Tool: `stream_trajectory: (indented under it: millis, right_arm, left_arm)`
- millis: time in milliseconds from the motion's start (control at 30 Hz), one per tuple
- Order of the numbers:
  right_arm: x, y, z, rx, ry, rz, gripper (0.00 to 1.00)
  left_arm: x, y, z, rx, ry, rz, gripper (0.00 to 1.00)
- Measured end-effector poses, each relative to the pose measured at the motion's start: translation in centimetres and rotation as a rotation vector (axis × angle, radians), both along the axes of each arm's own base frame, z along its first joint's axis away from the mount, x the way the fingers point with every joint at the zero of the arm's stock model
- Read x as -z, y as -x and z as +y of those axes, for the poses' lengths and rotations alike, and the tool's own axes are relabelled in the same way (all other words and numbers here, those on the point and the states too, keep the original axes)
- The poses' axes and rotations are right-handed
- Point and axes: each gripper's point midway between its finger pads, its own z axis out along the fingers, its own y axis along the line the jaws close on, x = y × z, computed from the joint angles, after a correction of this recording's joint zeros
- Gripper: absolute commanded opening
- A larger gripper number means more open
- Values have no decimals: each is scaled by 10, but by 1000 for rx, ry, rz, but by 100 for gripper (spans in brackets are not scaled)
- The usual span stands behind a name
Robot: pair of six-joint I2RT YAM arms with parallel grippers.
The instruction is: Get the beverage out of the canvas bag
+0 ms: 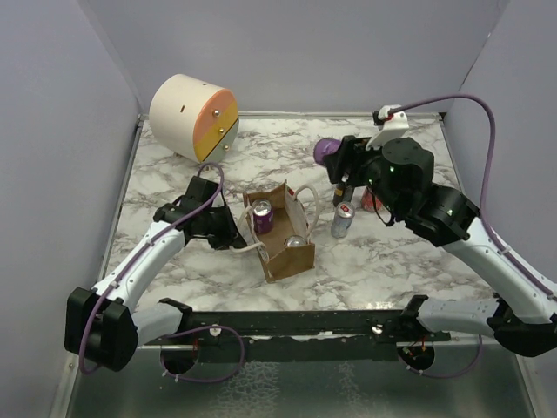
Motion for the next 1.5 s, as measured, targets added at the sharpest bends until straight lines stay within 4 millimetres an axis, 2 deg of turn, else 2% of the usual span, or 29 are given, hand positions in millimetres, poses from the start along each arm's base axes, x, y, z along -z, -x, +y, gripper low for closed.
stream_trajectory:
  millis: [167,233,333,367,467,500,667,933,1133,1500]
  right_arm:
    - [11,-15,-65,235,308,-81,2]
    - [23,-19,-89,316,473,-92,2]
    - [45,-23,-112,387,664,-62,2]
    - [58,-24,-120,404,722,-27,2]
    - [91,-28,-136,415,792,84,2]
    - [106,-30,-145,419,789,144,2]
    - [154,-30,-187,480,725,393,2]
    - [222,-12,-178,412,528,626,2]
    - [263,-11,-188,455,472,719,2]
    - [297,-18,-181,472,380,725,2]
  left_arm:
    - [4,-2,-2,1,3,18,0]
    - [7,-3,-3,0,4,27,0]
    - [9,-6,-5,-3,6,35,0]
    - [10,-6,-6,-4,8,36,0]
    - [11,-9,-7,-9,11,40,0]
    - [12,-10,-7,-10,13,41,0]
    - [12,-11,-9,-18,18,45,0]
    - [12,-13,-10,-27,24,43,0]
    - [12,-13,-10,-32,26,45,0]
    - [12,-13,-10,-32,26,46,0]
